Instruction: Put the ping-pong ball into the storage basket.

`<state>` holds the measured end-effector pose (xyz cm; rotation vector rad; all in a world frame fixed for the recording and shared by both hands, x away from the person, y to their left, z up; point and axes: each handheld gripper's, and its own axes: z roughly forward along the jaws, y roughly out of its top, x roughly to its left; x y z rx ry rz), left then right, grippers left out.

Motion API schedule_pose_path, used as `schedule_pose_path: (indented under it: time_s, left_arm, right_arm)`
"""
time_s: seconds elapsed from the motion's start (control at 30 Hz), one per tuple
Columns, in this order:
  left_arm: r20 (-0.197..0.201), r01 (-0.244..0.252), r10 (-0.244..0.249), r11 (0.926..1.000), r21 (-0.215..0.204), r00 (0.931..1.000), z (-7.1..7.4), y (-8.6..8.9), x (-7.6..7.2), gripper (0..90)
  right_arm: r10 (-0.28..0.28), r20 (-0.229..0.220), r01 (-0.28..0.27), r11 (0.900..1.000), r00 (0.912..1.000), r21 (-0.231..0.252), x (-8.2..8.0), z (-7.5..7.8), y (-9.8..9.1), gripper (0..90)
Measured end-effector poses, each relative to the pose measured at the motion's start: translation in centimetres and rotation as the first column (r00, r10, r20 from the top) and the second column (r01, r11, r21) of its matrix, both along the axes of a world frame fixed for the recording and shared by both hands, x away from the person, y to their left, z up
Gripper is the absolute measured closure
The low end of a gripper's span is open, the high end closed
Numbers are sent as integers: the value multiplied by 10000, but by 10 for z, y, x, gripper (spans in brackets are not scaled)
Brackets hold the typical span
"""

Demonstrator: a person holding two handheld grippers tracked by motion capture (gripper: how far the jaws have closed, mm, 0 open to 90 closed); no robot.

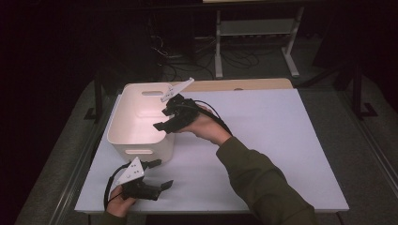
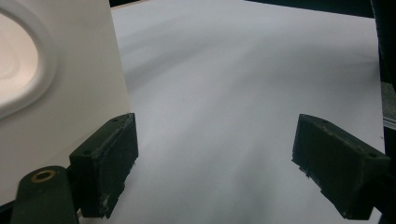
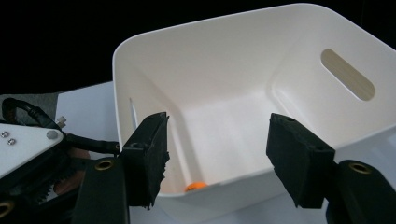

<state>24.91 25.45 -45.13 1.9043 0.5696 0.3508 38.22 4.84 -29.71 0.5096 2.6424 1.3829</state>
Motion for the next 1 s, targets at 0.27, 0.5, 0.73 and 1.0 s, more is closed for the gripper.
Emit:
schedule_pose_path:
  time_s: [0.27, 0.5, 0.73, 1.0]
  left_arm:
    - [-3, -3, 3, 10000, 10, 10000, 0, 0, 0, 141]
    - [-10, -5, 5, 10000, 5, 10000, 0, 0, 0, 141]
    - [-9, 8, -8, 10000, 54, 10000, 0, 0, 0, 141]
    - [9, 4, -4, 10000, 34, 10000, 0, 0, 0, 141]
  right_arm:
    - [-327, 13, 327, 9994, 9995, 75, 0, 0, -19, 356]
    - [-598, 34, 598, 9982, 9982, 72, -1, -6, -31, 318]
    - [-854, -88, 854, 9963, 9963, 26, -2, -17, -41, 258]
    - [-1196, -61, 1196, 9928, 9928, -17, -6, -30, -50, 203]
